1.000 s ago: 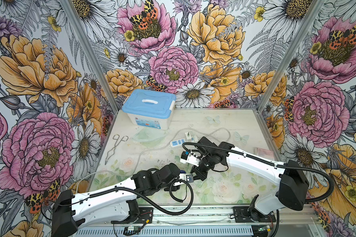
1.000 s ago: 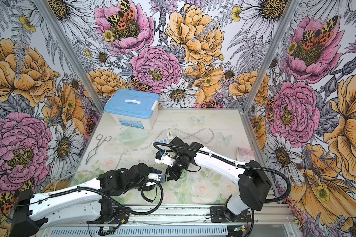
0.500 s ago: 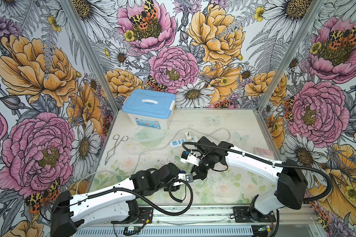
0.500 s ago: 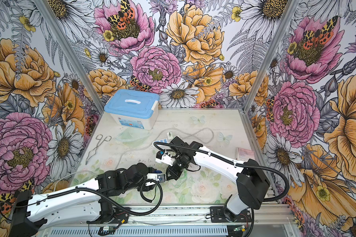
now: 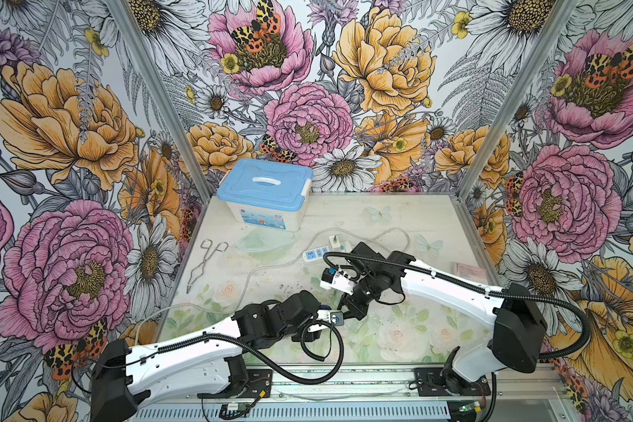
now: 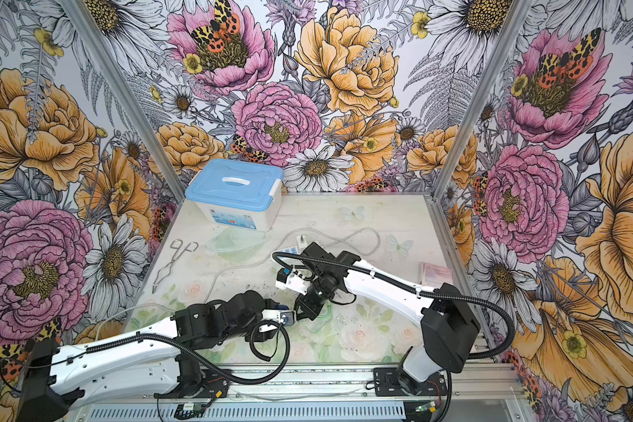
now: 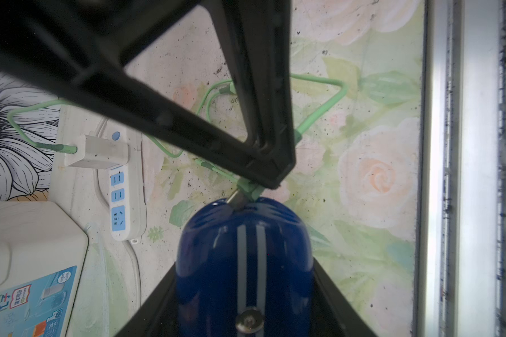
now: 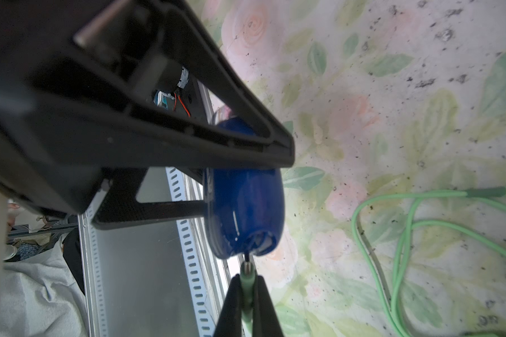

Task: Charge the electric shaver
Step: Insert the charging cable into the electric shaver.

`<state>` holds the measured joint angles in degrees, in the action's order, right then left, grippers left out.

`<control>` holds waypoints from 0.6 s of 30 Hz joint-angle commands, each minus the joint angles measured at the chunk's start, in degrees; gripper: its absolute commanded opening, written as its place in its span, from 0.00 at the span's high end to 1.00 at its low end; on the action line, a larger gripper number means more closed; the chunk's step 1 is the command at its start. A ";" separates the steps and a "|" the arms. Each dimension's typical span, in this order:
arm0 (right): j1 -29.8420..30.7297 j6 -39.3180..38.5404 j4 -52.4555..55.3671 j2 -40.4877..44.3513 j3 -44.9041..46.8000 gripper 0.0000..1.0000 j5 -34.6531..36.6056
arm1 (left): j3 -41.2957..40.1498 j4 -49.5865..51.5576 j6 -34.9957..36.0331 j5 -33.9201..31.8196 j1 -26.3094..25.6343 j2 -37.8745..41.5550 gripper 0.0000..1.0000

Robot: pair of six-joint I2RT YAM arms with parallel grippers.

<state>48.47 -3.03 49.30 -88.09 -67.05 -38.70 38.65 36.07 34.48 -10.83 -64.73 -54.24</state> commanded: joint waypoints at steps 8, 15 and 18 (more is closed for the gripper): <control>0.49 0.57 -1.57 -0.56 0.47 1.00 -0.85 | -0.25 -2.96 1.14 0.37 0.66 1.93 1.00; 0.58 0.77 -1.58 -0.80 0.43 1.00 -0.74 | -0.25 -2.85 2.17 0.72 1.53 2.46 1.00; 0.58 0.83 -1.58 -0.71 0.43 1.00 -0.88 | -0.25 -2.94 2.57 0.81 1.72 2.15 1.00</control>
<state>48.60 -2.57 48.84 -88.16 -66.92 -39.29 38.57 36.10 36.21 -10.85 -63.55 -52.97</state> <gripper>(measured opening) 0.083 0.573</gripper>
